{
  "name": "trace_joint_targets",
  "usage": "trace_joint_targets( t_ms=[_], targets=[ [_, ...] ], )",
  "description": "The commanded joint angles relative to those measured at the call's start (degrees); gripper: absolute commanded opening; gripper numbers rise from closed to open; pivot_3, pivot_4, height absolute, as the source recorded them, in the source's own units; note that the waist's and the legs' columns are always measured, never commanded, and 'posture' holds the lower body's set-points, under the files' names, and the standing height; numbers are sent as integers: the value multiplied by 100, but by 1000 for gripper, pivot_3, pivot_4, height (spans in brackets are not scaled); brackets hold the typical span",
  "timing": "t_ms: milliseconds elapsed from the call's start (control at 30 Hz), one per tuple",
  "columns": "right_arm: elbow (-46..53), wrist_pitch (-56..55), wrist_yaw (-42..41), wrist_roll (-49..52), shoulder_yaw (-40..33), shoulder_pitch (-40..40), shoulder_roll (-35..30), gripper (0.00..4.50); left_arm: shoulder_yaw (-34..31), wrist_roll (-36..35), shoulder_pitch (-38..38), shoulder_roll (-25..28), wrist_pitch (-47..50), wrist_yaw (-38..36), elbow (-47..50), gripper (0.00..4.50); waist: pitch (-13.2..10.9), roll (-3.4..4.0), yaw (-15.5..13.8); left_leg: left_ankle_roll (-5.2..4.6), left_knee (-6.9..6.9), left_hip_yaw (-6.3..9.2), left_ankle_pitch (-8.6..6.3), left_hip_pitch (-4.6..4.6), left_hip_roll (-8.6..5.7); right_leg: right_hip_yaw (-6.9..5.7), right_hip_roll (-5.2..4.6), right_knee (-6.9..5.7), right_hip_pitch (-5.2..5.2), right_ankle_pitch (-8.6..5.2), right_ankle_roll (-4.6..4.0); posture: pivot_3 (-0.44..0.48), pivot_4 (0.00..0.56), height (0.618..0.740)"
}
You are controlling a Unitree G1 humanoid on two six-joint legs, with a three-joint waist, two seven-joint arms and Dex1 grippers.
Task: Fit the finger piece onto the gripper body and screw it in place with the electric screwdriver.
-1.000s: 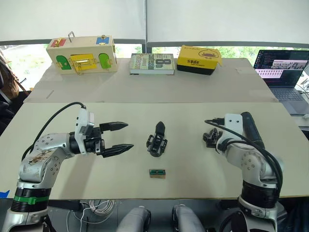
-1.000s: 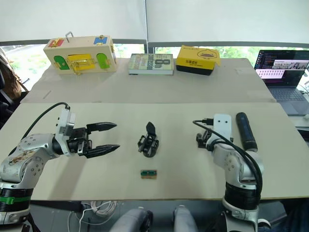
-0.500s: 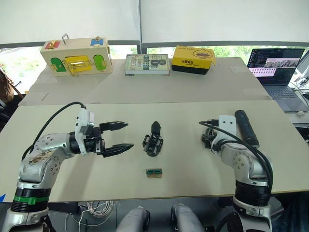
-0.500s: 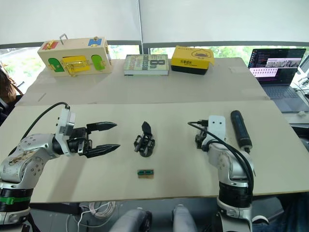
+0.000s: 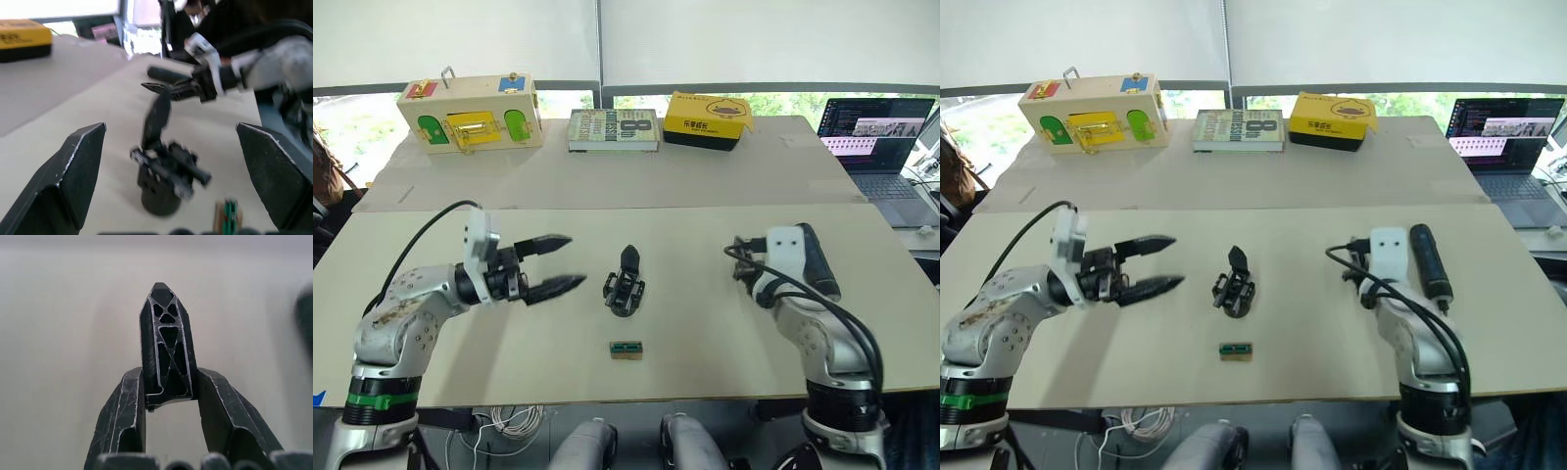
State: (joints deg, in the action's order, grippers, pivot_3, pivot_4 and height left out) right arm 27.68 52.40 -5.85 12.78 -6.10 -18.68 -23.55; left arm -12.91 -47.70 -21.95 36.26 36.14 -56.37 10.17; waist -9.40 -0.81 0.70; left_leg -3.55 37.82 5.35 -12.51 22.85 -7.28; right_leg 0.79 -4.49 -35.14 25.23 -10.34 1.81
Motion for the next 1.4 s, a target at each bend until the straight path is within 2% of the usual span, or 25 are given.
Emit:
trace_joint_targets(
  t_ms=[33,233,367,600,933,1033,1233,1300,1400],
  targets=[
    [810,-1902,-985,-365,606,40,-583,1100,-476,-871,-640,-434,736,1292,-137,4500,1,-3,0,2,0,0,0,-2,2,-2,1,1,-3,-3,5,0,150,740],
    [612,-3265,-1439,-784,1328,-450,-545,1100,-661,-1923,-1181,-1332,1417,2656,-169,4500,1,-14,29,18,1,0,8,-13,10,3,4,-4,-10,0,1,0,150,740],
    [191,-3898,-1600,-1129,1680,-644,-411,1100,-458,-2078,-1337,-1953,1293,3144,-45,4500,0,-18,-18,28,2,0,14,-12,10,2,7,-6,-8,6,-9,0,150,740],
    [-153,-4358,-1685,-1416,1850,-733,-120,1100,-337,-2076,-1204,-2518,1015,3422,96,4500,1,-20,-73,42,2,-3,23,-10,7,9,8,-4,-7,9,-14,0,150,740],
    [-225,-4498,-1778,-1631,1867,-737,61,1100,-202,-2260,-1021,-2630,1050,3441,208,4500,1,-20,-90,36,2,-3,19,-11,8,8,11,-6,-6,11,-17,0,150,740],
    [-228,-4504,-1816,-1678,1868,-735,104,1100,-191,-2271,-1048,-2678,997,3456,183,3701,1,-20,-96,38,2,-3,20,-11,8,8,11,-6,-7,11,-17,0,150,740],
    [-235,-4522,-1840,-1765,1864,-697,158,1100,-223,-2294,-1021,-2670,893,3512,195,841,1,-20,-95,37,1,-3,19,-11,9,9,12,-6,-6,11,-18,0,150,740],
    [-260,-4542,-1849,-1840,1873,-675,138,1100,-238,-2274,-1006,-2692,822,3532,212,26,1,-20,-103,38,2,-3,20,-11,8,8,12,-5,-6,11,-18,0,150,740],
    [-296,-4597,-1912,-1891,1903,-644,105,1100,-298,-2321,-1014,-2743,755,3612,224,26,1,-20,-113,38,2,-3,20,-11,8,8,12,-5,-6,11,-18,0,150,740]
  ],
)
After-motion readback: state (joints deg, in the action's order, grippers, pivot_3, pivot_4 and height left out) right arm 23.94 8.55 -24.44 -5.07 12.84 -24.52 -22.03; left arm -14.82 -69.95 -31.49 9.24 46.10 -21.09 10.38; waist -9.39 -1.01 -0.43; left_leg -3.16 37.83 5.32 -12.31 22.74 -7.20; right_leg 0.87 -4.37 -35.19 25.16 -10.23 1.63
